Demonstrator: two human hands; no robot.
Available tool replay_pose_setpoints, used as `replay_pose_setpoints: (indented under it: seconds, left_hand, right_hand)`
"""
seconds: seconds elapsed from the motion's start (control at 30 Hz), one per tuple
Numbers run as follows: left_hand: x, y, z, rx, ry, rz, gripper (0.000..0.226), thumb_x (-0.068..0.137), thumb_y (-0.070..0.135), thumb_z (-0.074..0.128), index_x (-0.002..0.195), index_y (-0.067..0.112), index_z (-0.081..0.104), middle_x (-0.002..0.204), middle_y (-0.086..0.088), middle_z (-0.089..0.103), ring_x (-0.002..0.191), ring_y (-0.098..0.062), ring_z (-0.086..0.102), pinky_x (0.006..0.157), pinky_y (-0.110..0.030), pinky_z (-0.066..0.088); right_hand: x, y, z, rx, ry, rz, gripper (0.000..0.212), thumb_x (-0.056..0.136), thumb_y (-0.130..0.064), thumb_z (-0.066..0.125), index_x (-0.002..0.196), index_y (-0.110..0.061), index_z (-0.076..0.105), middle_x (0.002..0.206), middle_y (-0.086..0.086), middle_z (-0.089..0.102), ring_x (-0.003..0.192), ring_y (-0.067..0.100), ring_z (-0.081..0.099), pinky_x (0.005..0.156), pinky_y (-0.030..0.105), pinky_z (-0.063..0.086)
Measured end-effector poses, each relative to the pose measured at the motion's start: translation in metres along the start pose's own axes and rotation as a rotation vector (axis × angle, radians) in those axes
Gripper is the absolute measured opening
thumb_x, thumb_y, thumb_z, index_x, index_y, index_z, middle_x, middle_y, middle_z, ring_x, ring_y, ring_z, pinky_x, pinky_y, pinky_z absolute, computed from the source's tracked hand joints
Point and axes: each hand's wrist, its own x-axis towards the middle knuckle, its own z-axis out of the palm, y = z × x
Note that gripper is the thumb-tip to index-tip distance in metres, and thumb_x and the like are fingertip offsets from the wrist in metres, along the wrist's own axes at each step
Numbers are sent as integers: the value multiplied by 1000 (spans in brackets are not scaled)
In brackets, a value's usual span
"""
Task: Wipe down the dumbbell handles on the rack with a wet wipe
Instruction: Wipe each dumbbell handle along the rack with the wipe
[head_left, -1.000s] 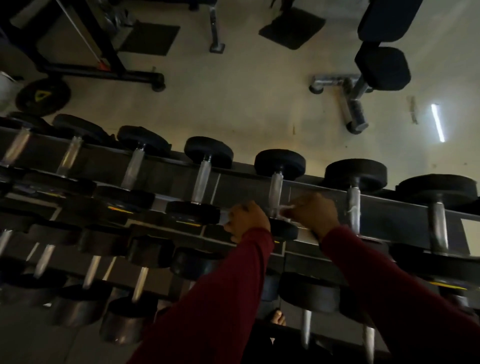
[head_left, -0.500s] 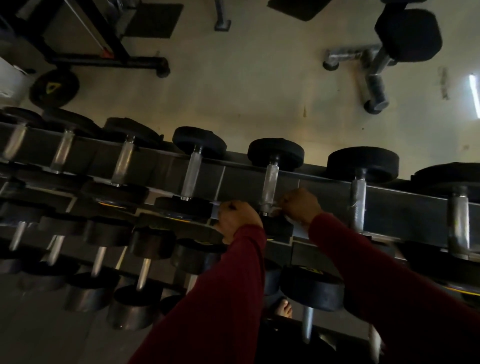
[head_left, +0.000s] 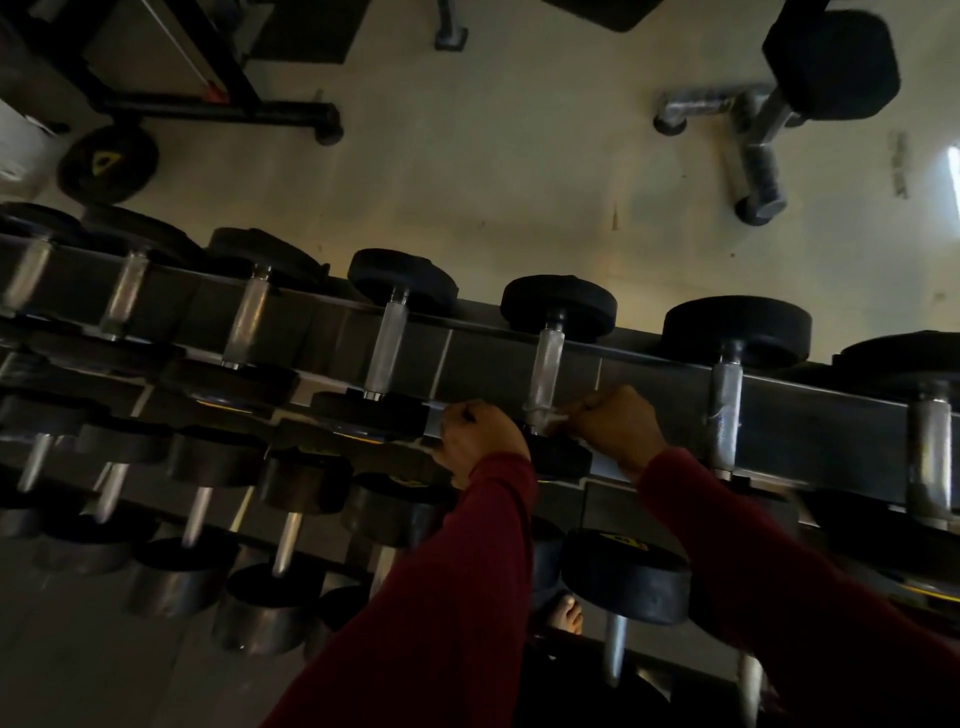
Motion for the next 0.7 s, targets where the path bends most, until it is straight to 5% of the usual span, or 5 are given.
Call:
replay_pose_setpoints:
  seconds: [0.1, 0.2, 0.4, 0.57, 0.7]
  left_hand:
    - [-1, 1, 0, 4, -2, -9, 28, 95, 28, 46, 114, 23, 66, 126, -6, 61, 119, -30, 44, 99, -38, 34]
    - [0, 1, -1, -27, -9, -33, 25, 94, 30, 47, 111, 29, 66, 126, -6, 60, 118, -28, 45, 102, -43, 36]
    - [-2, 2, -2, -65, -15, -50, 26, 92, 29, 49, 112, 28, 66, 125, -10, 59, 118, -31, 45, 102, -41, 36]
    - [-6, 4, -5, -85, -44, -65, 21, 90, 25, 47, 101, 34, 62, 122, -9, 58, 118, -28, 44, 102, -43, 36]
    - [-7, 5, -6, -91, -38, -83, 26, 90, 25, 47, 106, 32, 65, 121, -8, 56, 117, -28, 44, 103, -43, 36]
  right_hand:
    - [-10, -11, 3, 131, -35, -35, 19, 79, -26, 82, 95, -16, 76, 94, -6, 71, 85, 5, 65, 63, 16, 47]
    - [-2, -28, 17, -190, 76, -184, 18, 81, -35, 79, 95, -23, 78, 95, -8, 71, 83, 4, 62, 76, 18, 50]
    - [10, -40, 38, -413, 127, -429, 15, 87, -35, 73, 91, -21, 78, 96, 1, 74, 86, 13, 68, 87, 27, 56]
    - [2, -31, 4, -395, 37, -303, 10, 83, -36, 77, 85, -26, 78, 94, -3, 76, 80, 9, 69, 77, 23, 57]
    - [-1, -31, 15, -394, 103, -315, 19, 82, -40, 77, 94, -26, 79, 104, -3, 76, 94, 13, 70, 92, 33, 57]
